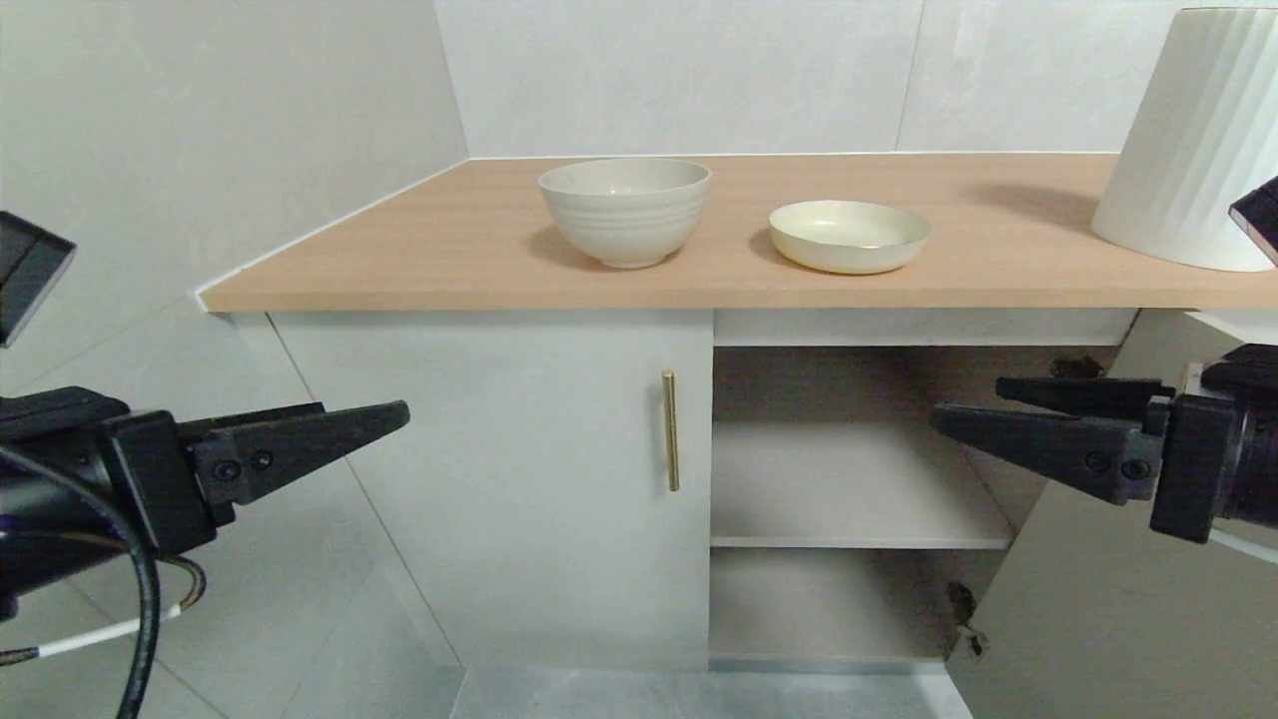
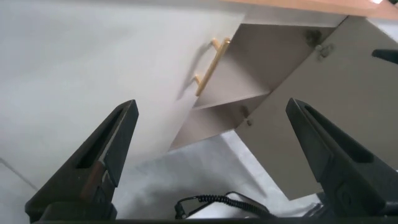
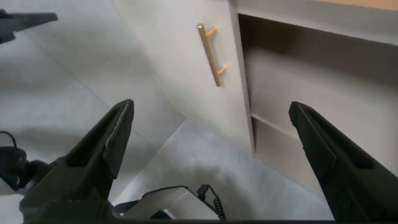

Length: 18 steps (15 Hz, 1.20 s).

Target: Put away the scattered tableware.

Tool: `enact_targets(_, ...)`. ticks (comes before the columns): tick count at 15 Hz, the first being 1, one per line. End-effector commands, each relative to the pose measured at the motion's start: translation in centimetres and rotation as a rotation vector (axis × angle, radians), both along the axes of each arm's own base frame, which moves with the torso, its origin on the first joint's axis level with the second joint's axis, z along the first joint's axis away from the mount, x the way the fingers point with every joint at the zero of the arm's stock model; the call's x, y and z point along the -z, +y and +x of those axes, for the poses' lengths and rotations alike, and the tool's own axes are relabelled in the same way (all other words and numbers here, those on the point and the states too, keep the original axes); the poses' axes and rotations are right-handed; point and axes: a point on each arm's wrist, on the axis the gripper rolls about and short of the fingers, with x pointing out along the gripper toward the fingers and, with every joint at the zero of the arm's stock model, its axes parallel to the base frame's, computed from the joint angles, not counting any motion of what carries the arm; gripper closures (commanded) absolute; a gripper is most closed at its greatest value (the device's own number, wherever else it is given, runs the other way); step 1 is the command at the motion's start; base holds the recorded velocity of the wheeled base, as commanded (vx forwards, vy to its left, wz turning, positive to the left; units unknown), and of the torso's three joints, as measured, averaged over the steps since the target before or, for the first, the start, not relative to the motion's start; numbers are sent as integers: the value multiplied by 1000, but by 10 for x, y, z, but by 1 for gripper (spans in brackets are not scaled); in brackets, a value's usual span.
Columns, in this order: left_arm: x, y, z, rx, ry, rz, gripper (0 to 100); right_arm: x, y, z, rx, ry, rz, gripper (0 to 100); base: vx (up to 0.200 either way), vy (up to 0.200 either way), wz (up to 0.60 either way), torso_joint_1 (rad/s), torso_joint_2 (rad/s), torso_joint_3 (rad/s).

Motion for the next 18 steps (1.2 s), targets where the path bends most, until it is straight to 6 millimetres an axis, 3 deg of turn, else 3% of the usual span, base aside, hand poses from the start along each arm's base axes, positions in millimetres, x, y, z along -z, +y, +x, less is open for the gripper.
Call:
enact_targets(1,1,0,0,1,2,0,0,-1,-1,-1,1,-3,3,0,0,0,0,0,0,0)
enact_targets(6,-2,1,-4,13,-14,-5,0,-1,-1,-1,1,-6,4,0,0,0,0,0,0,0)
enact_targets(14,-2,1,-6,16,-15,-6,0,-5,-6,-8,-2,-27,20,0,200,0,0,2,3,2)
enact_targets(18,-2,1,-6,16,-14,-8,0,-3,-10,-14,-1,-77,51,0,0,0,0,0,0,0)
